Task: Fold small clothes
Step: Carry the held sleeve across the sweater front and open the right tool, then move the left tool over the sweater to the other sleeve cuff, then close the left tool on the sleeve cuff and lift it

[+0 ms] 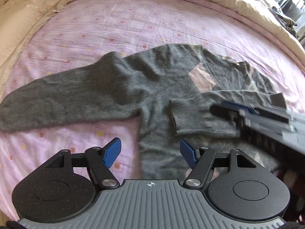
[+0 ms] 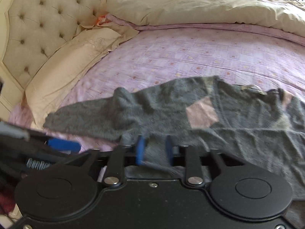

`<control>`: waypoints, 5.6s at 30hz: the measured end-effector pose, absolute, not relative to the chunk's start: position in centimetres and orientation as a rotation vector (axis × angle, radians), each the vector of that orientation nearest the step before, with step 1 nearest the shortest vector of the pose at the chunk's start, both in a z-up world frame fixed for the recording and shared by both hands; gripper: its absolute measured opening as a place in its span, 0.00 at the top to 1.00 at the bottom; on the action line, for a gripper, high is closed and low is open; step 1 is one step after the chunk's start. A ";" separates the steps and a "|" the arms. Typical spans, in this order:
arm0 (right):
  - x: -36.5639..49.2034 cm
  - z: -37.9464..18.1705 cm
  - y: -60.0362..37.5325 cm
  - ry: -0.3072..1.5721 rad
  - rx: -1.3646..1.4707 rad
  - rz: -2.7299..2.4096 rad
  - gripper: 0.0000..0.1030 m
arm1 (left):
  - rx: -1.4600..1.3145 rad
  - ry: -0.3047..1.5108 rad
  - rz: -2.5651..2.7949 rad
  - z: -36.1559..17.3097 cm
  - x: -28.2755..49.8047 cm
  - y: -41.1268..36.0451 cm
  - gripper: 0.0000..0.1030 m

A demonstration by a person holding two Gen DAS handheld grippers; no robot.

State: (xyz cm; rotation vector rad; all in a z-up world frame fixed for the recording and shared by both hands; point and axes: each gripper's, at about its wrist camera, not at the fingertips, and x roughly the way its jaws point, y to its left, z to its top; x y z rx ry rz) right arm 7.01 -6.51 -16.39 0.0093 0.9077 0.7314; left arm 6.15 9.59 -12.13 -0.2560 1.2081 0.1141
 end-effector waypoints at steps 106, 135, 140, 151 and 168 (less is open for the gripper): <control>-0.7 -25.4 -12.8 1.269 -0.257 0.370 0.00 | -0.476 1.126 0.446 -18.3 -4.8 19.6 0.23; 2.3 -20.9 -9.5 1.160 0.020 0.377 0.01 | -0.718 0.913 0.628 -21.1 -3.3 40.0 0.17; 2.4 -19.7 -6.9 1.137 -0.012 0.441 0.01 | -0.739 0.863 0.613 -21.4 -3.0 40.7 0.11; 1.9 -18.3 -6.1 1.111 -0.024 0.466 0.01 | -0.676 0.867 0.693 -20.5 -3.2 41.0 0.93; 1.6 -19.3 -12.5 1.108 0.093 0.541 0.01 | -0.321 0.533 0.403 -1.9 -0.5 22.9 0.93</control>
